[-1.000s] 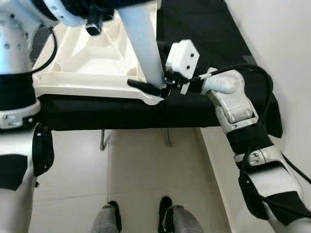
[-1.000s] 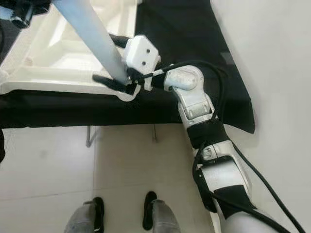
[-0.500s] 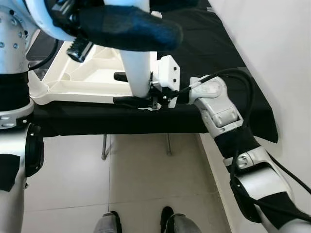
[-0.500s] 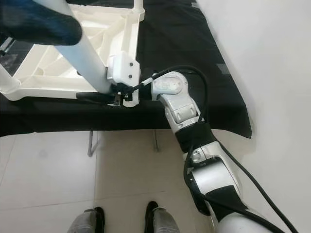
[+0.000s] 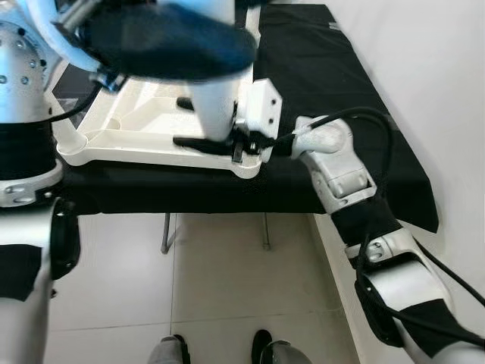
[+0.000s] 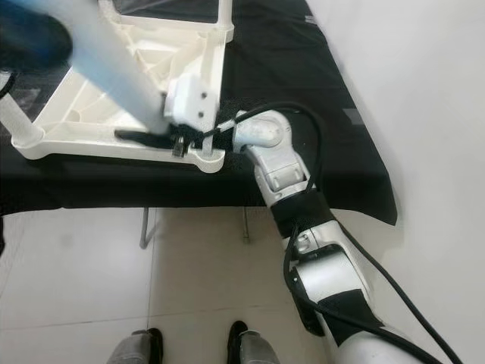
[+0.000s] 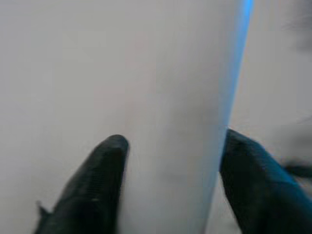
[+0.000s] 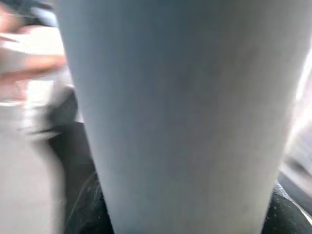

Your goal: Building children table

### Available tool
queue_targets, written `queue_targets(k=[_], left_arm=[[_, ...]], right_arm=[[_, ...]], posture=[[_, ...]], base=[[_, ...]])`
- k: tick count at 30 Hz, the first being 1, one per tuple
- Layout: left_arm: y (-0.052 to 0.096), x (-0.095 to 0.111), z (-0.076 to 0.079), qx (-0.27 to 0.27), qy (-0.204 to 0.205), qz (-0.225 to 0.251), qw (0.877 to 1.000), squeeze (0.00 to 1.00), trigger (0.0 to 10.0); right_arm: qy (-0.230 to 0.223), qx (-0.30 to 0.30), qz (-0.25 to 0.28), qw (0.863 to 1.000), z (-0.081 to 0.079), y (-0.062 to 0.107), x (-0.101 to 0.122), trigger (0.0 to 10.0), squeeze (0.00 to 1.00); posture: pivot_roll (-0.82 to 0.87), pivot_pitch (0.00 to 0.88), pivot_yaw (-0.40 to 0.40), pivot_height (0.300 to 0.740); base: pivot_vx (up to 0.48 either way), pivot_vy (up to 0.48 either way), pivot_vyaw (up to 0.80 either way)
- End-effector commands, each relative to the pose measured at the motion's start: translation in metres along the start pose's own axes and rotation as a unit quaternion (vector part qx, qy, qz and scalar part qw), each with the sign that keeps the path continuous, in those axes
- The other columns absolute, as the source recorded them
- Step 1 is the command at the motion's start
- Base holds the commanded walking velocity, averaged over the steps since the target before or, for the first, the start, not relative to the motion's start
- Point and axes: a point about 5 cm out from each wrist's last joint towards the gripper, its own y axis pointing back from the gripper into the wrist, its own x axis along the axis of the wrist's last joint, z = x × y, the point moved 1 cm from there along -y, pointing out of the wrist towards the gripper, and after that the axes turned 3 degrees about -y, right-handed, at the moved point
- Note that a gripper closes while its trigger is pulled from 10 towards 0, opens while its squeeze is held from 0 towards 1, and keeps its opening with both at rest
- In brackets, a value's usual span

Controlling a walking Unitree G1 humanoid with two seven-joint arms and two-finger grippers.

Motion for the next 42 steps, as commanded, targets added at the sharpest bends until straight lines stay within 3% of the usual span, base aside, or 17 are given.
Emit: queue_targets(k=[1,5,7,8,11,16,17,18,19,21,22,23,24,30,32,33,42], left_arm=[[0.009,-0.009,-0.016,0.102,-0.066,-0.052,0.991,1.00,10.0],[0.042,0.000,-0.035,0.250,-0.109,-0.044,0.961,1.00,10.0],[0.062,0.010,-0.040,0.348,-0.153,-0.045,0.924,1.00,10.0],[0.062,0.010,-0.040,0.348,-0.153,-0.045,0.924,1.00,10.0],[0.086,-0.007,-0.023,0.439,-0.202,-0.119,0.867,1.00,10.0],[0.082,-0.062,0.017,0.460,-0.154,-0.167,0.858,1.00,10.0],[0.078,-0.078,0.028,0.460,-0.138,-0.179,0.859,0.42,10.0],[0.077,-0.087,0.035,0.462,-0.130,-0.186,0.857,0.42,10.0],[0.073,-0.099,0.045,0.463,-0.116,-0.192,0.857,0.00,10.0],[0.069,-0.112,0.058,0.464,-0.098,-0.203,0.857,0.00,10.0],[0.057,-0.133,0.085,0.454,-0.065,-0.222,0.860,0.00,10.0],[0.052,-0.139,0.093,0.450,-0.056,-0.228,0.862,0.00,10.0],[0.050,-0.141,0.099,0.450,-0.053,-0.231,0.861,0.00,10.0],[0.051,-0.150,0.119,0.496,-0.040,-0.241,0.833,0.00,10.0],[0.068,-0.163,0.129,0.535,-0.029,-0.263,0.802,0.00,10.0],[0.068,-0.163,0.129,0.535,-0.029,-0.263,0.802,0.00,10.0],[0.108,-0.193,0.175,0.604,0.000,-0.346,0.718,0.00,10.0]], right_arm=[[-0.039,-0.083,-0.020,0.996,0.014,0.007,-0.012,0.0,0.00],[-0.066,-0.147,-0.019,0.987,0.023,0.015,-0.019,0.0,0.00],[-0.082,-0.174,-0.026,0.981,0.026,0.019,-0.024,0.0,0.00],[-0.082,-0.174,-0.026,0.981,0.026,0.019,-0.024,0.0,0.00],[-0.110,-0.209,-0.026,0.971,0.026,0.021,-0.031,0.0,0.00],[-0.137,-0.240,-0.015,0.961,0.030,0.025,-0.032,0.0,0.00],[-0.143,-0.243,-0.013,0.959,0.030,0.026,-0.032,0.0,0.00],[-0.146,-0.247,-0.013,0.958,0.031,0.027,-0.032,0.0,0.00],[-0.153,-0.245,-0.008,0.957,0.031,0.027,-0.031,0.0,0.00],[-0.166,-0.230,0.005,0.959,0.029,0.025,-0.029,0.0,0.00],[-0.196,-0.153,0.054,0.967,0.015,0.020,-0.019,8.4,0.00],[-0.207,-0.119,0.074,0.968,0.009,0.019,-0.014,8.4,0.00],[-0.213,-0.101,0.085,0.968,0.005,0.018,-0.011,10.0,0.00],[-0.218,-0.055,0.096,0.970,-0.019,0.014,-0.009,10.0,0.00],[-0.231,-0.075,0.074,0.967,-0.031,0.013,-0.022,10.0,0.00],[-0.231,-0.075,0.074,0.967,-0.031,0.013,-0.022,10.0,0.00],[-0.281,-0.156,-0.008,0.947,-0.068,0.046,-0.069,10.0,0.00]], posture=[[0.05,0.185,-0.054,0.740],[0.06,0.201,-0.057,0.740],[0.07,0.235,-0.058,0.740],[0.07,0.235,-0.058,0.740],[0.08,0.272,-0.059,0.740],[0.09,0.305,-0.062,0.740],[0.10,0.320,-0.063,0.740],[0.10,0.320,-0.063,0.740],[0.11,0.334,-0.059,0.740],[0.11,0.346,-0.057,0.740],[0.12,0.353,-0.057,0.740],[0.12,0.353,-0.057,0.740],[0.12,0.353,-0.057,0.740],[0.14,0.311,-0.077,0.740],[0.15,0.272,-0.087,0.740],[0.15,0.272,-0.087,0.740],[0.17,0.113,-0.098,0.740]], base=[[0.000,0.000,0.00],[0.000,0.000,0.00],[0.000,0.000,0.00],[0.000,0.000,0.00],[0.000,0.000,0.00],[0.000,0.000,0.00],[0.000,0.000,0.00],[0.000,0.000,0.00],[0.000,0.000,0.00],[0.000,0.000,0.00],[0.000,0.000,0.00],[0.000,0.000,0.00],[0.000,0.000,0.00],[0.000,0.000,0.00],[0.000,0.000,0.00],[0.000,0.000,0.00],[0.000,0.000,0.00]])
